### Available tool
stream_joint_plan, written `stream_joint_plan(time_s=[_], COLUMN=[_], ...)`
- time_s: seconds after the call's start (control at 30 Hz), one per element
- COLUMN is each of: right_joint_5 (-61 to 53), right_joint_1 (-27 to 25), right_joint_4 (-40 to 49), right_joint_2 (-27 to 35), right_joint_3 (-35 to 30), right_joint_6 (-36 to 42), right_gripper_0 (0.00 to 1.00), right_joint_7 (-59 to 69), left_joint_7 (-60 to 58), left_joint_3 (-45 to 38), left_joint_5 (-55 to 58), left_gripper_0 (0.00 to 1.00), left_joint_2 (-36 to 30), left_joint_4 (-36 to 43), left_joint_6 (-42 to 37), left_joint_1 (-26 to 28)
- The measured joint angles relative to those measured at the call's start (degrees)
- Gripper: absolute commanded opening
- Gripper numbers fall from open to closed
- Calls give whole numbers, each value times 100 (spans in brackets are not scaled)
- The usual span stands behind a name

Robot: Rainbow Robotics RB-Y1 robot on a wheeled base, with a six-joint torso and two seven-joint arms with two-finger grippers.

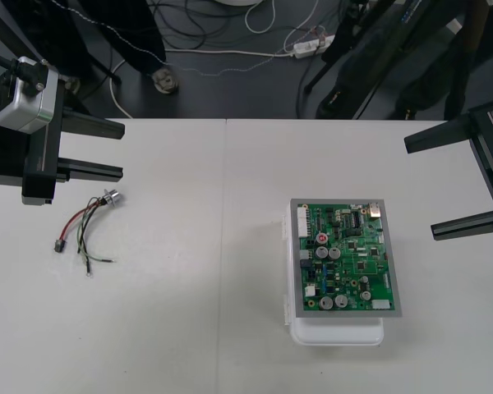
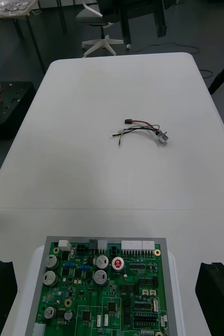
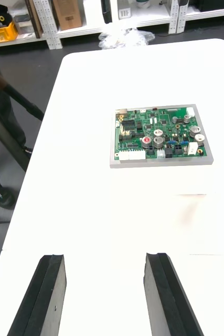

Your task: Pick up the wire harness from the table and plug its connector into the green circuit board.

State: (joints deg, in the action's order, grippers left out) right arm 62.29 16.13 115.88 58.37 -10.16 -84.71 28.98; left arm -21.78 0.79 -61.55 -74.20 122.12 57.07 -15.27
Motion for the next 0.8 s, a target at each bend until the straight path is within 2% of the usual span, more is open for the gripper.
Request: stream_joint_plan(time_s=[0.8], right_joint_5=[0], right_joint_1=[0], right_joint_4=[0], right_joint_2=[0], right_joint_3=[0], right_joint_6=[0], right_gripper_0=[100], right_joint_7=[0], left_joint_7=[0], left_joint_3=[0], left_joint_5=[0], left_gripper_0=[44], left_joint_2=[0], left_joint_4=[0], left_joint_6=[0], left_joint_1=[0])
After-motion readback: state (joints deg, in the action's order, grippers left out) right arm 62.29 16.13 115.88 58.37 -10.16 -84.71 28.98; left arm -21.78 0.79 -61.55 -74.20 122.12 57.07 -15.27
